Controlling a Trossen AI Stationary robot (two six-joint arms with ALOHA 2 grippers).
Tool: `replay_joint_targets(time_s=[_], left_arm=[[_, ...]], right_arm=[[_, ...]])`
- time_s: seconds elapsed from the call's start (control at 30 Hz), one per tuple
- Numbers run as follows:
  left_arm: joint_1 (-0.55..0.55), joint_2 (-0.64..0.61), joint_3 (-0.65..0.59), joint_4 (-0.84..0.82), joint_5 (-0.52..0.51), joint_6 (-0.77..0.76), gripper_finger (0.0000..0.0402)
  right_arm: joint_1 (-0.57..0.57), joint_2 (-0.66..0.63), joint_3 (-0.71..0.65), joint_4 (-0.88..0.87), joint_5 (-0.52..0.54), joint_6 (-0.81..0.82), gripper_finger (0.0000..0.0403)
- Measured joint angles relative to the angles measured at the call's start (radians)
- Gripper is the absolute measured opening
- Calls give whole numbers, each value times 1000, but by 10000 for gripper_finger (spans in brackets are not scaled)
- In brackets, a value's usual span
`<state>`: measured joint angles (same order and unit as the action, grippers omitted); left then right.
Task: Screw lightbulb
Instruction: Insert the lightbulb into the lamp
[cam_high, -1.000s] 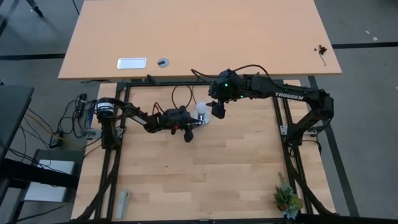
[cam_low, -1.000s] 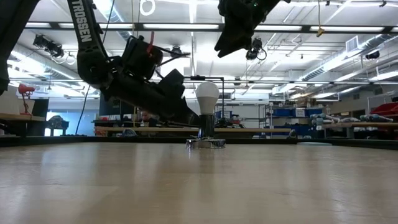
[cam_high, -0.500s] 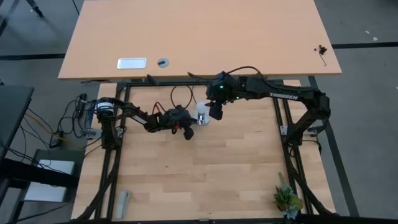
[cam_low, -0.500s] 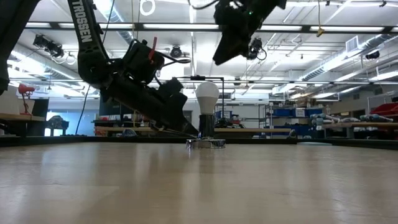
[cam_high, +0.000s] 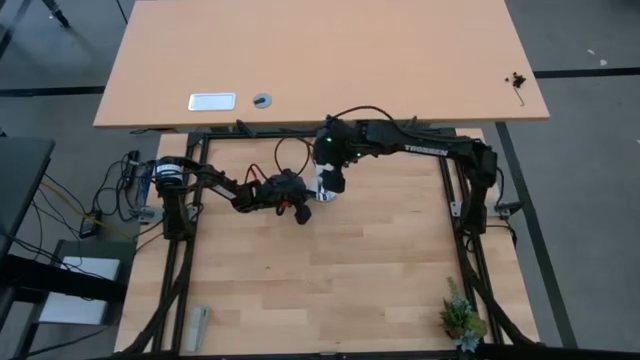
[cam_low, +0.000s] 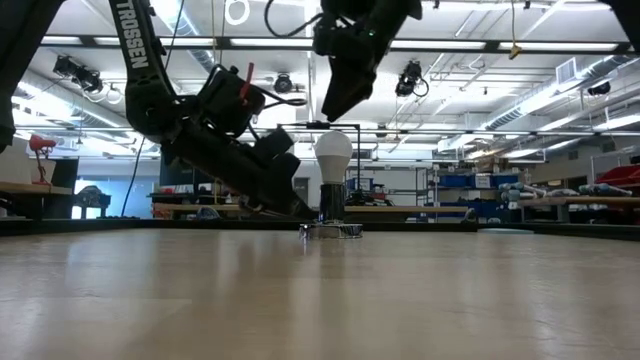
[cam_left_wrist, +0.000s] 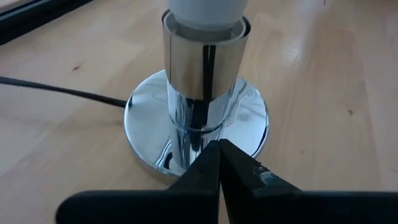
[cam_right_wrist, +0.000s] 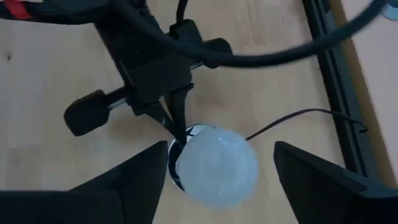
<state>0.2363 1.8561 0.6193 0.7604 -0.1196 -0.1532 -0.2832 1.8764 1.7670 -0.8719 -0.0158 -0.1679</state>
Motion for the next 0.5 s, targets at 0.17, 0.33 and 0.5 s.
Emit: replay_joint_targets(time_s=[0.17, 0.33, 0.5], left_arm=[[0, 0, 0, -15, 0, 7, 13], [0, 0, 1, -17, -1, 14, 13], [0, 0, 1, -17, -1, 14, 13]], right_arm=[[-1, 75, 66, -81, -4, -35, 311], [-1, 104, 86, -119, 19, -72, 306], [-6, 103, 86, -128, 20, -73, 295]])
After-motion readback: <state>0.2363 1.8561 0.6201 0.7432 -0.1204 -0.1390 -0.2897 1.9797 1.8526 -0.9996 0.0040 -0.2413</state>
